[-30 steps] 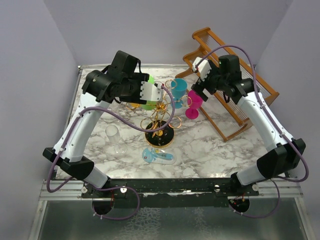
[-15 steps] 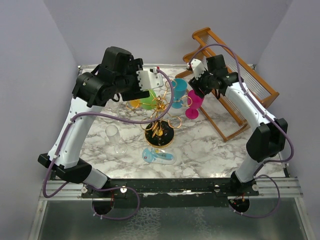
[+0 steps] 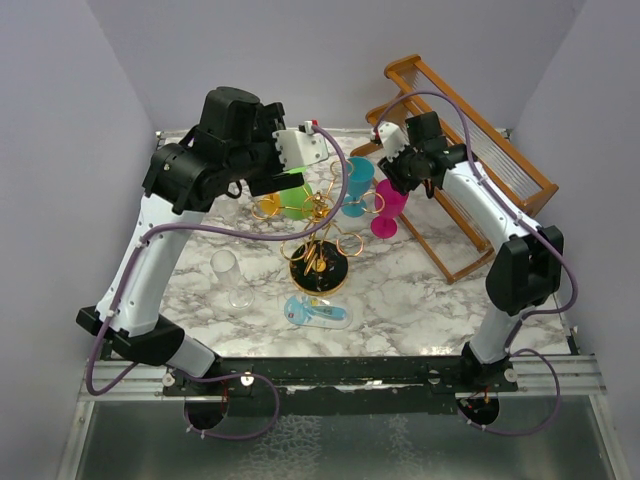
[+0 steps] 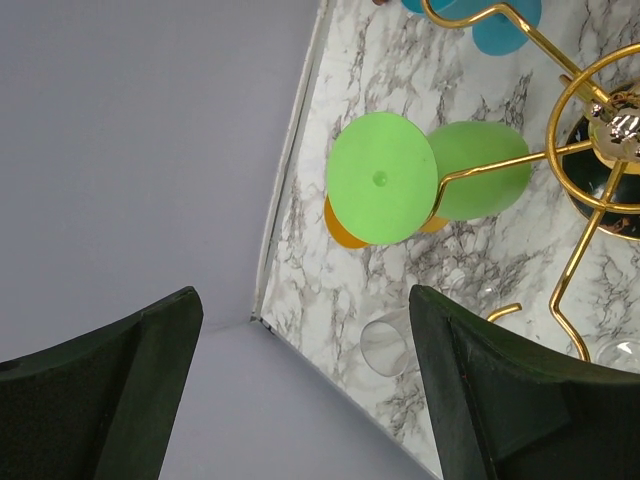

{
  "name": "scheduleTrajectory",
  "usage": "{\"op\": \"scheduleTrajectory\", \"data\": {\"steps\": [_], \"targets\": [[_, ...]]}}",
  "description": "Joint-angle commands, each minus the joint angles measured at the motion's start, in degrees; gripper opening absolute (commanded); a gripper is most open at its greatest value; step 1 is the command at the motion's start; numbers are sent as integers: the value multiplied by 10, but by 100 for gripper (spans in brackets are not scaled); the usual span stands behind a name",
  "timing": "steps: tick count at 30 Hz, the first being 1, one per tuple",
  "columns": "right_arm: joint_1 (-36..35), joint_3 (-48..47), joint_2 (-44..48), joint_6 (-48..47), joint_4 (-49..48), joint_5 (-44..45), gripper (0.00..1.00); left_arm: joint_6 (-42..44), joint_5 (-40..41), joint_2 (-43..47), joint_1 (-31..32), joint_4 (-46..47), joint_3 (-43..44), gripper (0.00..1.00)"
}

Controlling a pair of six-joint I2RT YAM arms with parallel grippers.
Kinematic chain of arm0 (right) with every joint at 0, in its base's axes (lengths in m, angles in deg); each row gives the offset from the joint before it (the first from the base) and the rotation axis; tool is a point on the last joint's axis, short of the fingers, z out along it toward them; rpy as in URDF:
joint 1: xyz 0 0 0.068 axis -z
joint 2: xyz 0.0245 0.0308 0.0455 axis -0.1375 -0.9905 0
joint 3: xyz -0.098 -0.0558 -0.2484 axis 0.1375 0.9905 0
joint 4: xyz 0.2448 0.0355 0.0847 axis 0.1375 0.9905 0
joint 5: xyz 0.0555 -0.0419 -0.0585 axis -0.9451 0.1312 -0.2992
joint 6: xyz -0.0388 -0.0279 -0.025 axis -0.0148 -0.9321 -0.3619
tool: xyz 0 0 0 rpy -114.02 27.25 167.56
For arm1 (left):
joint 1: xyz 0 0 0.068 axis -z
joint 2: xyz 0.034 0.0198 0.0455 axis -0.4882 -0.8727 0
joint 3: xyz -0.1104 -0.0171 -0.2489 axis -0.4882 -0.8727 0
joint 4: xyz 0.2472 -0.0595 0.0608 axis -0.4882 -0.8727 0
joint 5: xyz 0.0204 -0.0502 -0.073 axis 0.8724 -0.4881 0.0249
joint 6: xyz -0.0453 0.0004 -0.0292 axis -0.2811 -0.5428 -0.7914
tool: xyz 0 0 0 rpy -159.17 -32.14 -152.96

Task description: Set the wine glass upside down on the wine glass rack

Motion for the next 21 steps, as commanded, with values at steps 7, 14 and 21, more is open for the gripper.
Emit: {"op": "scheduleTrajectory", "data": {"steps": [7, 14, 21], "targets": [[2, 12, -15, 3, -4, 5, 25, -9, 36, -13, 3, 35, 7, 87], [7, 2, -16, -4, 12, -12, 13, -20, 50, -17, 3, 55, 9, 88], [14, -22, 16, -20, 53, -54, 1, -48, 90, -18, 4, 91, -1, 92]]}}
